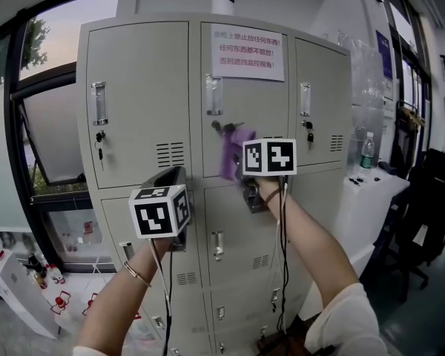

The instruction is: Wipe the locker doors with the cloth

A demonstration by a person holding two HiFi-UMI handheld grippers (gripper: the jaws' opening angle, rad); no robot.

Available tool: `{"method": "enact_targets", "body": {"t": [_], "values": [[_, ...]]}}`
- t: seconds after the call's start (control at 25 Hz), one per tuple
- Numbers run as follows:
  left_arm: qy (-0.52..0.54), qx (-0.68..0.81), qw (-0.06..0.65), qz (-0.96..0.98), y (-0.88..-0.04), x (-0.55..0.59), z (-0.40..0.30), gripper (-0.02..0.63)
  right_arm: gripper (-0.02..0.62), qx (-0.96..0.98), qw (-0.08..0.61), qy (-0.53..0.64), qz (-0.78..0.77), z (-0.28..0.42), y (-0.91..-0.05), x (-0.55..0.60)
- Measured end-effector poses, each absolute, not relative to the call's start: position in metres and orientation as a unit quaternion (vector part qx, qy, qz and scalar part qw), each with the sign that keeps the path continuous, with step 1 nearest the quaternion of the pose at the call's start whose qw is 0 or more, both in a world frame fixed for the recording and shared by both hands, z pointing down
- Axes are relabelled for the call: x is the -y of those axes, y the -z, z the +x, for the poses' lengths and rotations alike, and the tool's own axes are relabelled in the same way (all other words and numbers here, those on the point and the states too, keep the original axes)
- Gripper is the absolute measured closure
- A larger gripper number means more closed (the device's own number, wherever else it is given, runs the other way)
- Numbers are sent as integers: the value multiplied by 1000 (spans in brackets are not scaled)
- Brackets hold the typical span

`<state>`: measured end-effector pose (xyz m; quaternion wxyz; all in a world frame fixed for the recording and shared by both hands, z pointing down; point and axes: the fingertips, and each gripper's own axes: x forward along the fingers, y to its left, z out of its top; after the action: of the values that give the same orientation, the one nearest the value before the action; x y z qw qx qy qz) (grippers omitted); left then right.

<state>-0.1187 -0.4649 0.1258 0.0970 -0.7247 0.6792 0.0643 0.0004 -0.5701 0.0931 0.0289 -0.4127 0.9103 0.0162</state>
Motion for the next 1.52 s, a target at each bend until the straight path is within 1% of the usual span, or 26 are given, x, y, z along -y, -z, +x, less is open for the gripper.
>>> {"method": "enact_targets", "body": {"t": [0.44, 0.76, 1.52], "values": [[-72, -688, 102, -715, -119, 466, -111, 597, 515, -913, 25, -29, -406, 13, -82, 576], [-72, -694, 99, -709, -120, 474, -98, 597, 515, -912, 32, -26, -408, 36, -81, 588], [-64, -658, 85, -745, -141, 525, -29, 597, 515, -876, 51, -10, -479, 143, -82, 641]]}}
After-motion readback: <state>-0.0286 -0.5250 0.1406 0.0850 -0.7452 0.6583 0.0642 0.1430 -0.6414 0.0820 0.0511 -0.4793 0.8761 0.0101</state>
